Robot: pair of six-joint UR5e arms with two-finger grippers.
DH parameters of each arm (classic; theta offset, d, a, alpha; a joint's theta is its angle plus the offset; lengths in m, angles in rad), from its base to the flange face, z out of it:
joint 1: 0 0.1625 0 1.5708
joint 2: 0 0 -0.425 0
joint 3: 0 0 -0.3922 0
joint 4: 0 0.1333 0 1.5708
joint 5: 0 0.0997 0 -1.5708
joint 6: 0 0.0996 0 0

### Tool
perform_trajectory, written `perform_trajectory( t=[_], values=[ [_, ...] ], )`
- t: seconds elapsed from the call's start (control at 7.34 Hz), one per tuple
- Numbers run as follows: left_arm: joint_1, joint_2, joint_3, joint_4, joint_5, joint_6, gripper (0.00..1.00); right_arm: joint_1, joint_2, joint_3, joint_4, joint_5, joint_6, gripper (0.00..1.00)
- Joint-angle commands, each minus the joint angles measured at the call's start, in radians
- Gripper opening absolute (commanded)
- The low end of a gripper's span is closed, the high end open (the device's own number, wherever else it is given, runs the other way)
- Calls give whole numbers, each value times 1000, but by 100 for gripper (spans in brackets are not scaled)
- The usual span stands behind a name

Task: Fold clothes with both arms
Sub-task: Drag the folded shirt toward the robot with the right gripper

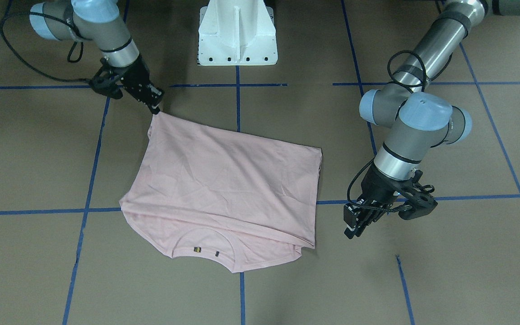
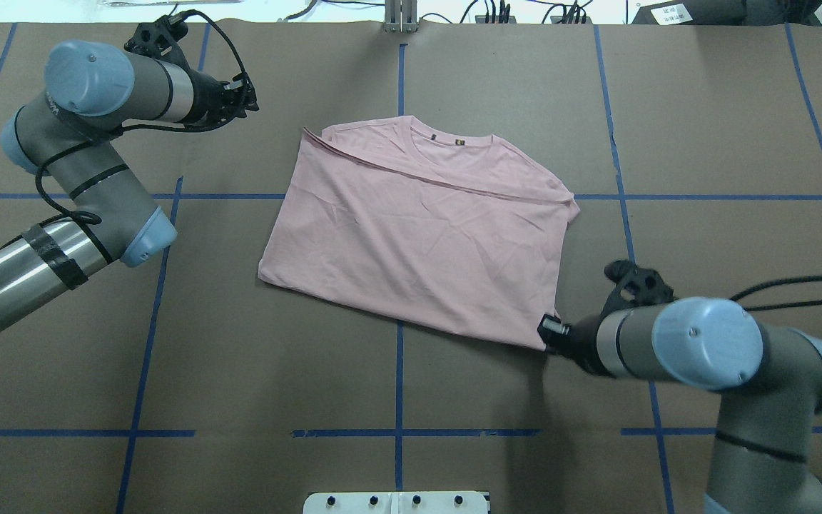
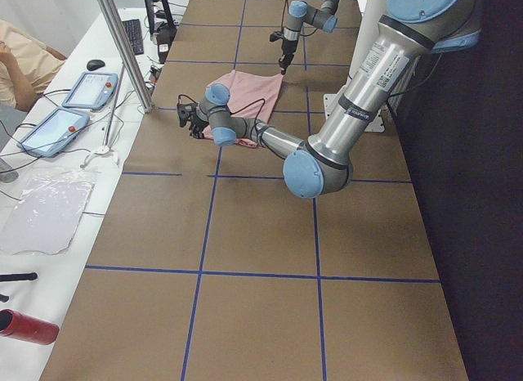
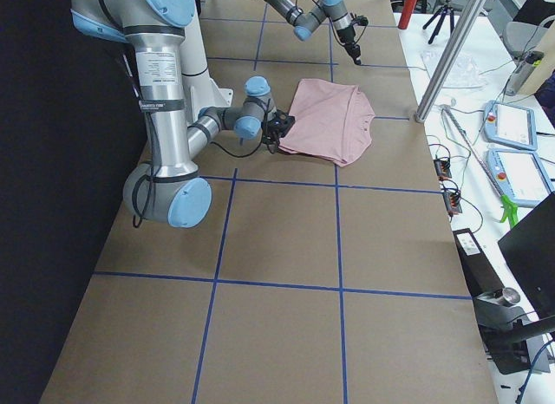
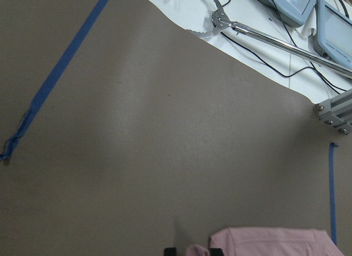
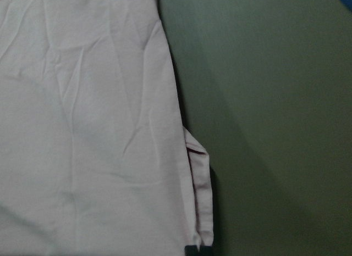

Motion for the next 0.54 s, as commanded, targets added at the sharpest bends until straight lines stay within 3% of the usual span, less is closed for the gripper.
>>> perform_trajectory(
  t=[0.0, 0.14, 0.27, 0.41],
  values=[
    [6, -5, -19, 0, -3, -45, 33, -287, -123, 187, -1, 2, 105, 0],
    [12, -5, -24, 0, -6, -46, 34, -391, -201, 238, -1, 2, 111, 0],
    [13, 0, -53, 2, -48, -55, 36, -438, -212, 229, -3, -11, 119, 87],
    [27, 10, -88, 0, -122, -130, 37, -439, -220, 225, -4, -12, 125, 100]
  ],
)
